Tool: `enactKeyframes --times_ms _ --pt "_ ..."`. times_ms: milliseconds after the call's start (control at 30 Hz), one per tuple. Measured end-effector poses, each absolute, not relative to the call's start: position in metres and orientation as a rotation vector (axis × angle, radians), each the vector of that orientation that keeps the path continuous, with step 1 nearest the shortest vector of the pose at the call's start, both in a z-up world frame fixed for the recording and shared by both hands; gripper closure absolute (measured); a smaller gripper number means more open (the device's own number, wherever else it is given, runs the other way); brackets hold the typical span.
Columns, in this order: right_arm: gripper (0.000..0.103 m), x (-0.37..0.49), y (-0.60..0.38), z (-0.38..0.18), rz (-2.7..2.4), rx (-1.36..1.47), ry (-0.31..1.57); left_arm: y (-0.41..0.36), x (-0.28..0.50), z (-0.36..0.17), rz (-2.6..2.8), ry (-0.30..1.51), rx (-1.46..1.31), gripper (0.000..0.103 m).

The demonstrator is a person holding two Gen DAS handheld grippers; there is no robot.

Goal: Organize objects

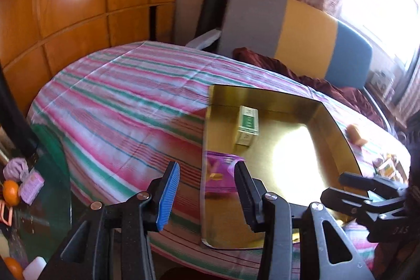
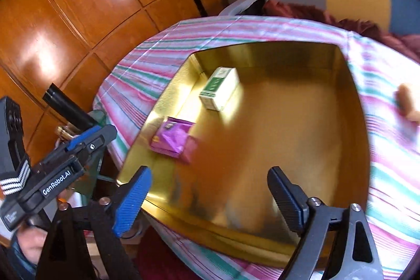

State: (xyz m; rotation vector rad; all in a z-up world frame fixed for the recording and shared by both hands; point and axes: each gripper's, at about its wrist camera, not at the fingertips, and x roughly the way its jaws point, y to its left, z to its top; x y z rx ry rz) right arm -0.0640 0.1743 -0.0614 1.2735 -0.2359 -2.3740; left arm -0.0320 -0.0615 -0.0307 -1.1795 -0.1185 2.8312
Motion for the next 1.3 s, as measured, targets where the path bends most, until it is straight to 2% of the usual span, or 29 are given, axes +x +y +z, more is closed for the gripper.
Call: enactKeyframes --times_ms 167,500,767,867,967,1167,1300 --pt "0.009 -0.045 0.213 -0.051 -2.465 1.252 -0.245 -0.032 -0.023 -0.027 2.785 -0.004 -1.135 0.059" --pt "0.007 -0.016 0.301 -0.039 -2.666 1.265 -0.31 0.011 -0.014 -0.026 2.663 0.078 -1.109 0.059" --pt "0.006 0.023 0.407 -0.021 -2.93 1.259 -0.44 0.053 -0.012 -0.025 2.533 0.137 -1.082 0.059" --pt "0.003 0.045 0.457 -0.011 -3.047 1.229 -0.569 0.079 -0.011 -0.024 2.467 0.174 -1.06 0.059" --pt "0.001 0.07 0.506 -0.007 -3.117 1.159 -0.786 0.108 -0.008 -0.027 2.381 0.215 -1.047 0.059" --pt "0.0 0.108 0.572 -0.028 -3.062 0.972 -1.355 0.177 0.002 -0.044 2.16 0.309 -1.063 0.059" --pt "0.0 0.118 0.578 -0.025 -3.062 0.831 -1.43 0.222 0.008 -0.059 2.003 0.285 -1.118 0.059"
